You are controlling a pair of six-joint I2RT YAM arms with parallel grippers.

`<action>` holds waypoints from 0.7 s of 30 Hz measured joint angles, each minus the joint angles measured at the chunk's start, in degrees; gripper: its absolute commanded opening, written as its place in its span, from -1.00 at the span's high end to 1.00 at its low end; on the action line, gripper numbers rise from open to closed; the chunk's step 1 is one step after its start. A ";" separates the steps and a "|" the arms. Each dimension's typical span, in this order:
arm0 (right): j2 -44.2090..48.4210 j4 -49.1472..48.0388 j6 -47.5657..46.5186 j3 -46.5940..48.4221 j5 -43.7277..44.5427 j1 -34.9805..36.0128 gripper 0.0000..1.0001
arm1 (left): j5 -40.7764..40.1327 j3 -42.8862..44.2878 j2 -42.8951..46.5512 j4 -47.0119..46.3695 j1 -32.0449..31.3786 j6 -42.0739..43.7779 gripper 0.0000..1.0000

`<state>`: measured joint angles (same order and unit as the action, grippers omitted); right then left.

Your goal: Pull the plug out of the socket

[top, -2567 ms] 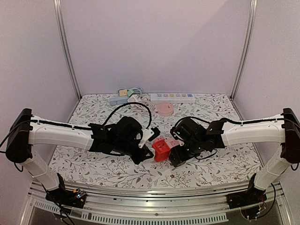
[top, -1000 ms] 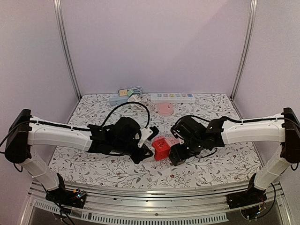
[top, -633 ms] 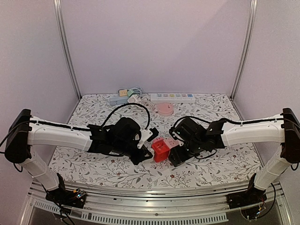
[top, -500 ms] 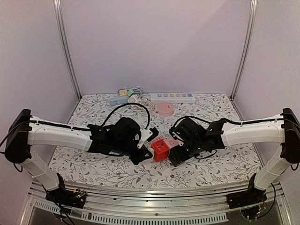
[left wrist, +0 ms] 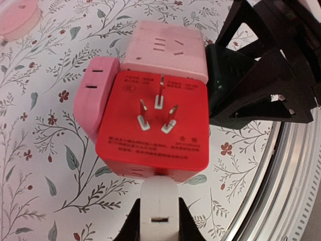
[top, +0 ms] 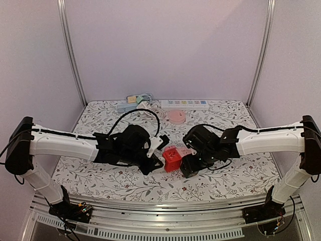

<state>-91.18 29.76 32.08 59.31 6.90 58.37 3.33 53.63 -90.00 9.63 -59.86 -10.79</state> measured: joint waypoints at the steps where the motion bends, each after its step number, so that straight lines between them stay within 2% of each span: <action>1: 0.00 0.22 0.26 0.13 -0.04 -0.04 0.11 | 0.00 0.00 0.02 -0.09 0.02 0.00 1.00; 21: 0.09 0.13 0.48 0.07 -1.53 -0.55 0.11 | 0.00 0.00 0.11 -0.28 0.13 -0.04 1.00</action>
<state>-91.09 29.89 32.56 59.37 5.37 57.82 3.33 53.63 -89.89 9.34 -59.72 -10.83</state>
